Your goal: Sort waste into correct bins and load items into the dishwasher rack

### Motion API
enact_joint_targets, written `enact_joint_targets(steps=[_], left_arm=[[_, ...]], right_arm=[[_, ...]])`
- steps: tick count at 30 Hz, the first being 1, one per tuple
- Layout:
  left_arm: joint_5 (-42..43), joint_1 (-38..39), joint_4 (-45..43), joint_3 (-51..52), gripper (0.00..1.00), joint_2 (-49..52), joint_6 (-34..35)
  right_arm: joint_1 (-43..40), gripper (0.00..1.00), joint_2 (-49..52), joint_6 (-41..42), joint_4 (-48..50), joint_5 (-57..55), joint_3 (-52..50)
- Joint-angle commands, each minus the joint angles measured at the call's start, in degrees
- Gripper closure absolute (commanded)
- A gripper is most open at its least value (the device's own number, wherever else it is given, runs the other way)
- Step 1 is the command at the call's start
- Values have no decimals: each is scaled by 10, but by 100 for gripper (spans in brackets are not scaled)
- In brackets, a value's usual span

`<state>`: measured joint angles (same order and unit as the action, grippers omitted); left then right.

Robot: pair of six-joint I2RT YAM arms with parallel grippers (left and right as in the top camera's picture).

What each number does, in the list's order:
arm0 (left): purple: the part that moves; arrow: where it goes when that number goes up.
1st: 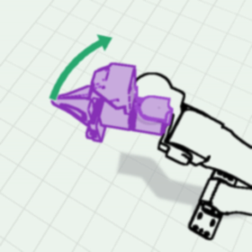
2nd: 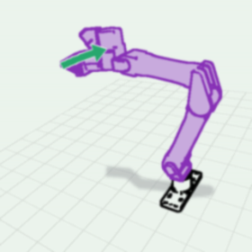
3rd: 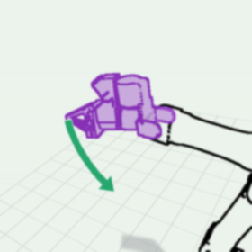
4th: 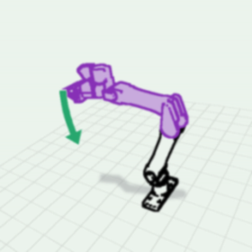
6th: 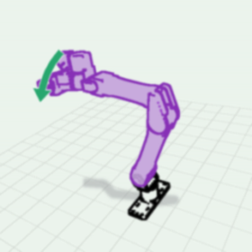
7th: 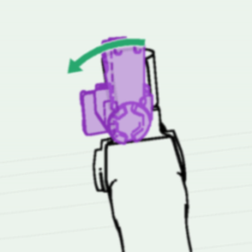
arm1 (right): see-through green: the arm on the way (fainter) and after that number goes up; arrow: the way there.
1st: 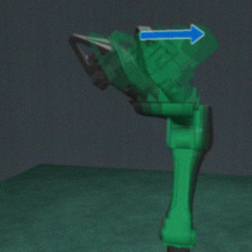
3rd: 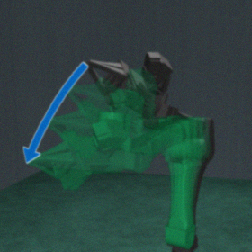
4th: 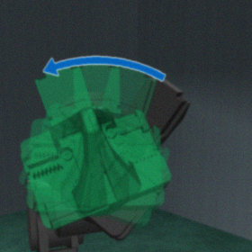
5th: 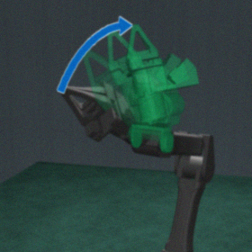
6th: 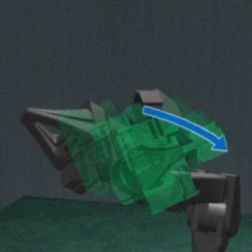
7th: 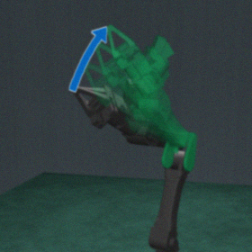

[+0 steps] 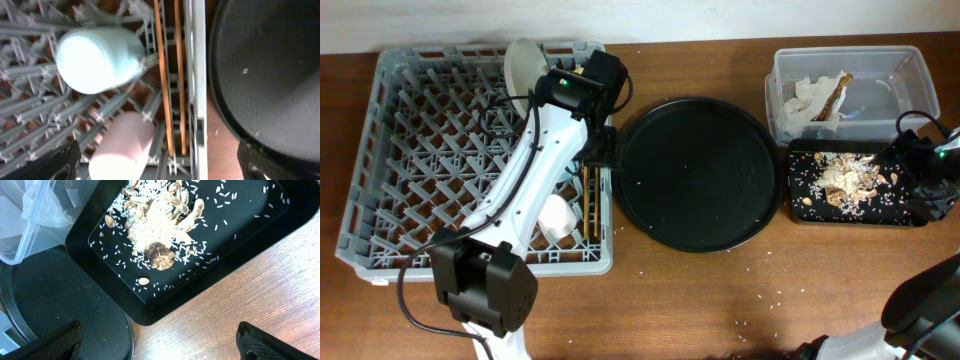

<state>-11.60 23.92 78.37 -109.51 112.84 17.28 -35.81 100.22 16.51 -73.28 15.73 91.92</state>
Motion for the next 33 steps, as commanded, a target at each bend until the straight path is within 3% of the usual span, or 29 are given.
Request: enact_joint_targets(steps=[1,4,6,10,12,16,20,27,33], left_arm=[[-22,-14,-66,-6,0,-11,-33],[-13,-17,-210,3,0,-94,-217],[0,-33,-262,18,0,-158,-279],[115,-151,-325,137,0,-317,-279],[171,-223,-395,281,0,-423,-279],[149,-281,-587,633,0,-672,-288],[153,-282,-649,876,0,-931,-287],[166,-282,-779,1062,0,-1047,-287],[163,-266,-742,1090,0,-1118,-287]], right_arm=[[-3,2,-15,3,0,2,4],[-3,2,-15,3,0,2,4],[-3,1,-15,3,0,2,4],[-3,2,-15,3,0,2,4],[-3,2,-15,3,0,2,4],[-2,1,-15,3,0,2,4],[-3,1,-15,3,0,2,4],[-3,2,-15,3,0,2,4],[-3,1,-15,3,0,2,4]])
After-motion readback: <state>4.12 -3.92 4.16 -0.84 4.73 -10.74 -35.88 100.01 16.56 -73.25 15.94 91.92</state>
